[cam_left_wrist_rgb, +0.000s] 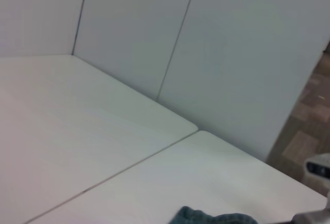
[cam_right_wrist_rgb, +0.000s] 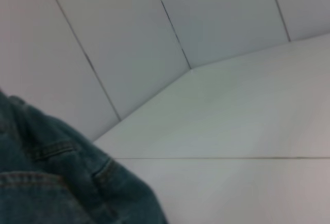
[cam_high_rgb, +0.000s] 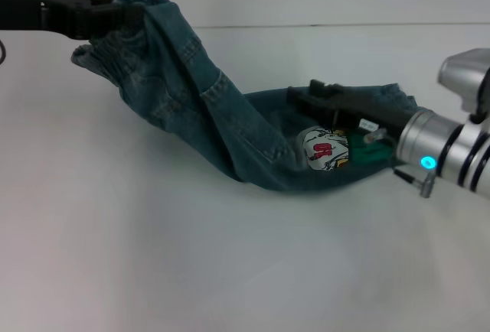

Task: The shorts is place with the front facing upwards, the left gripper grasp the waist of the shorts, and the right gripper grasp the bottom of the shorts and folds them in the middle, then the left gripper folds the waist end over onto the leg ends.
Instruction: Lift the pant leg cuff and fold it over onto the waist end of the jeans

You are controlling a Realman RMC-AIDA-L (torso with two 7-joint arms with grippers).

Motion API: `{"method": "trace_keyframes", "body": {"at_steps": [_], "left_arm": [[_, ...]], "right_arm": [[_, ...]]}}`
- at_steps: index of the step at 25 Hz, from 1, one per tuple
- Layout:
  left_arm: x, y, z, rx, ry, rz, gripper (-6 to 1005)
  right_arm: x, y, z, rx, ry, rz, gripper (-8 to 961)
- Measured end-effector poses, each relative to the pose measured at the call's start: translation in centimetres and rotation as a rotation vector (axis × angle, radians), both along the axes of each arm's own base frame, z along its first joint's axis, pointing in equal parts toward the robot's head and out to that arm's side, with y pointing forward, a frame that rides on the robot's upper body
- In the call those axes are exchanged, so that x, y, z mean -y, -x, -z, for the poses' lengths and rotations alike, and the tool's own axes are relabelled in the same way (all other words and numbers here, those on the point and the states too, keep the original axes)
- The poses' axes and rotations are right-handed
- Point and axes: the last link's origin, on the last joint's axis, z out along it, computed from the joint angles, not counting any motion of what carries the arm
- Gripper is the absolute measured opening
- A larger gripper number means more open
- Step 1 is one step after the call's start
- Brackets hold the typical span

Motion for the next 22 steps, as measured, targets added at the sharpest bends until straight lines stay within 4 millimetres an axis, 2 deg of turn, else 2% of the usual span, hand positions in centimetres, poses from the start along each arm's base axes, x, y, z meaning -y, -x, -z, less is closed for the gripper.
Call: {"method": "trace_keyframes", "body": {"at_steps": [6, 10, 22], "left_arm": [[0.1, -1.0, 0.7, 0.012, 0.036, 0.031, 80], [0.3, -1.6, 1.1, 0.027, 0.059, 0.050, 80], [0.6, -2.7, 0.8, 0.073, 0.095, 0.082, 76]], "right_arm": [[0.9, 1.3, 2.5, -0.013, -0.039, -0.010, 564], [0.7, 1.4, 3.1, 0.025, -0.100, 0.013, 490], [1.7, 4.5, 6.8, 0.163, -0.026, -0.111, 34]]}}
